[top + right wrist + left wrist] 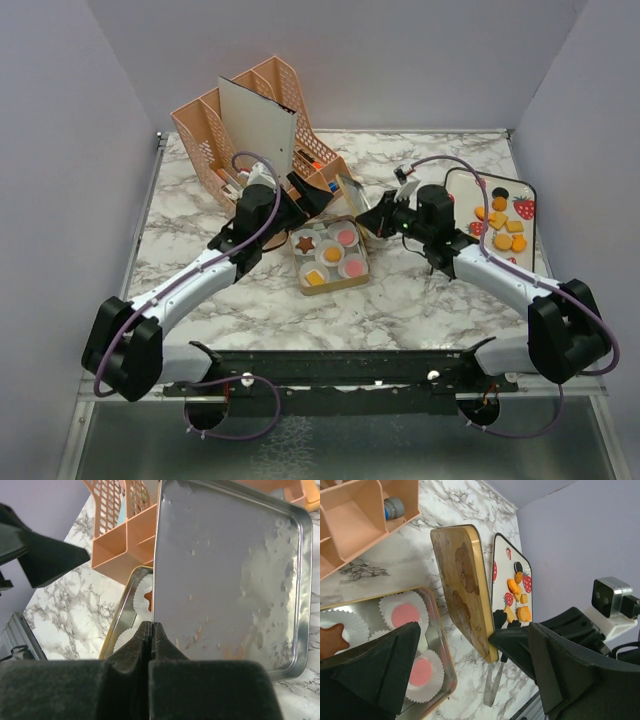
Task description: Pack the cookies
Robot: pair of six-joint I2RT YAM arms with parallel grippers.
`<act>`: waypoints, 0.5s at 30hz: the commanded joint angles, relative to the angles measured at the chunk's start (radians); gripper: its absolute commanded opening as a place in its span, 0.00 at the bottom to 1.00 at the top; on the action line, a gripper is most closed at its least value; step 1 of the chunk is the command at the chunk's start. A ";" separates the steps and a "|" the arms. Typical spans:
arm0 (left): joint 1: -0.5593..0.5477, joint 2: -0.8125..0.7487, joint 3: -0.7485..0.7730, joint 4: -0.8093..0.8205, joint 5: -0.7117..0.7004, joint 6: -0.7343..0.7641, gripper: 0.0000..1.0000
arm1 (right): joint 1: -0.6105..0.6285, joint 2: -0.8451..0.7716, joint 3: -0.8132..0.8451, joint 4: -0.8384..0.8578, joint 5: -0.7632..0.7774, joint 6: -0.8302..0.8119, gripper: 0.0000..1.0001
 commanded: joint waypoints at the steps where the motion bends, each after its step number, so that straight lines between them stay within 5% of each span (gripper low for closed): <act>1: -0.021 0.084 0.083 0.041 -0.043 0.015 0.95 | 0.036 -0.030 -0.010 0.075 0.024 -0.066 0.00; 15: -0.052 0.292 0.215 0.026 -0.046 0.047 0.80 | 0.112 -0.011 -0.012 0.094 0.085 -0.167 0.00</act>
